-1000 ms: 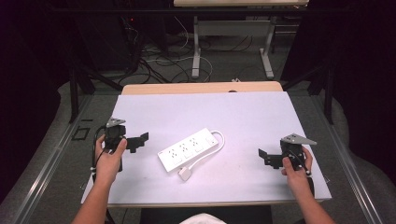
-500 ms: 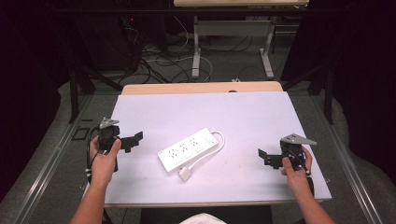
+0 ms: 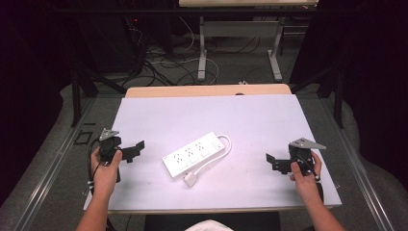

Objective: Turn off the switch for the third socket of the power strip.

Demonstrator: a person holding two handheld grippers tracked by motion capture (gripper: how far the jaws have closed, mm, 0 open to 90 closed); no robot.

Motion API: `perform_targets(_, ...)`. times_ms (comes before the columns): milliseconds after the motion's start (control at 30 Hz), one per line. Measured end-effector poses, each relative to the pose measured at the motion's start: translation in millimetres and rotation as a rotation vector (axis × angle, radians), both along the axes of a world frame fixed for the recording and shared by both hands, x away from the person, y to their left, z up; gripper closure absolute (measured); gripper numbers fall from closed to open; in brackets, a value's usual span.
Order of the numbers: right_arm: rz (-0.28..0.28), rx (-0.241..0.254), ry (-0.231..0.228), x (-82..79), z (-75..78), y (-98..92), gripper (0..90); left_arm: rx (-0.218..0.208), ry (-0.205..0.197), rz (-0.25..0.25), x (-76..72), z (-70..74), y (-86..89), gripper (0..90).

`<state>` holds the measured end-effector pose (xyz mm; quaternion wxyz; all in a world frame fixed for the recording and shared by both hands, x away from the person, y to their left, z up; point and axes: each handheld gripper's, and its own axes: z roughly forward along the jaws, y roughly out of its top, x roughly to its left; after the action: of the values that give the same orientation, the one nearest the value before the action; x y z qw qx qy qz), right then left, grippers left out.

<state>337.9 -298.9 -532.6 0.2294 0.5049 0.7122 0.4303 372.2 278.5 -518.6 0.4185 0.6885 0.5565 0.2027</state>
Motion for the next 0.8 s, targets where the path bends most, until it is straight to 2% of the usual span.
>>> perform_targets(233,0.002,-0.001,-0.001,-0.1,0.2,0.0,0.0,-0.005,-0.015,0.008,-1.6,-9.9,3.2,0.2)
perform_targets(467,0.001,-0.001,-0.003,-0.2,0.4,-0.3,0.0,0.005,-0.003,0.010,-1.0,-19.8,3.0,0.2)
perform_targets(633,0.002,-0.004,-0.001,0.1,-0.1,-0.6,0.0,0.038,0.013,-0.001,-1.4,-25.3,2.2,0.2)
perform_targets(733,0.002,-0.006,-0.005,0.7,-0.4,-1.2,0.0,0.040,0.011,0.001,-1.8,-29.4,1.5,0.2)
perform_targets(800,0.001,-0.008,-0.005,0.7,-0.5,-1.3,0.0,0.043,0.025,-0.002,-2.6,-30.9,2.5,0.2)
